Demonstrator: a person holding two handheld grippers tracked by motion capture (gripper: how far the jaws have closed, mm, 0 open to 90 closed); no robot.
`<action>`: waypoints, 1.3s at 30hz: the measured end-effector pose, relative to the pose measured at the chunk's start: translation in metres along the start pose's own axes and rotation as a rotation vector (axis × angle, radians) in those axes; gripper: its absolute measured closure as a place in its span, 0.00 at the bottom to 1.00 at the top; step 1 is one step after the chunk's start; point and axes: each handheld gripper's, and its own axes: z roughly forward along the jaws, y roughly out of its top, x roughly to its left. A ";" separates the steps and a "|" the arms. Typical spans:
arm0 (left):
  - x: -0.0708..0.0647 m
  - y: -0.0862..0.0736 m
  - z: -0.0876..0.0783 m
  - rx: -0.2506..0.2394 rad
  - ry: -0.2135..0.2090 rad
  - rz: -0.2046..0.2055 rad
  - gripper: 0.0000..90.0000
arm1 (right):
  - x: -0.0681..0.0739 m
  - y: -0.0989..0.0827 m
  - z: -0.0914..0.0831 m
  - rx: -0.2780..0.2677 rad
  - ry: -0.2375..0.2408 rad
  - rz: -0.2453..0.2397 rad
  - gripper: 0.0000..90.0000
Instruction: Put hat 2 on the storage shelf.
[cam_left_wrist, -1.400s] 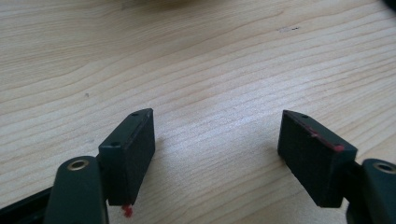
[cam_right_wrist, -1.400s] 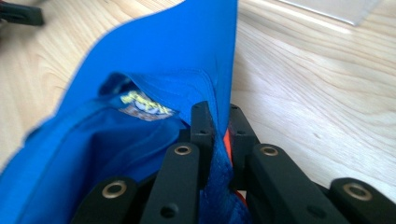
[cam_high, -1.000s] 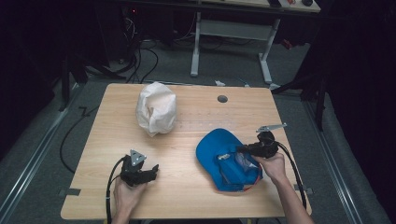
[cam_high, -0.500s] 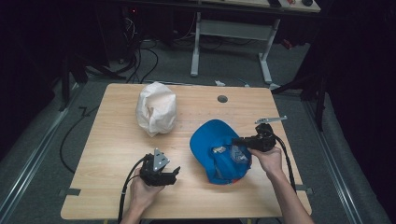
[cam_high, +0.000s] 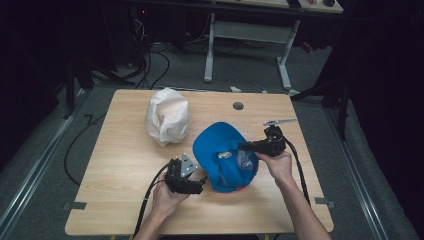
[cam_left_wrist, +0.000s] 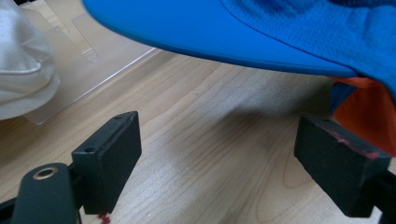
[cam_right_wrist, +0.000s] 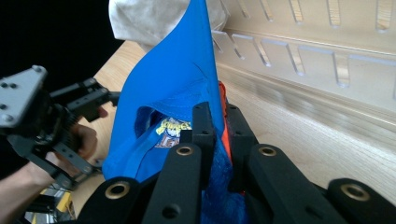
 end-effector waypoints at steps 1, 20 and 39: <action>0.000 0.000 0.003 -0.003 -0.005 -0.010 0.17 | 0.000 0.001 0.002 0.000 0.000 0.010 0.95; 0.003 0.004 -0.008 -0.066 0.013 -0.031 0.15 | 0.008 -0.009 0.027 0.124 -0.118 -0.044 0.95; 0.002 0.004 -0.009 -0.036 0.013 0.053 0.15 | 0.012 -0.017 0.038 0.240 -0.097 -0.048 0.94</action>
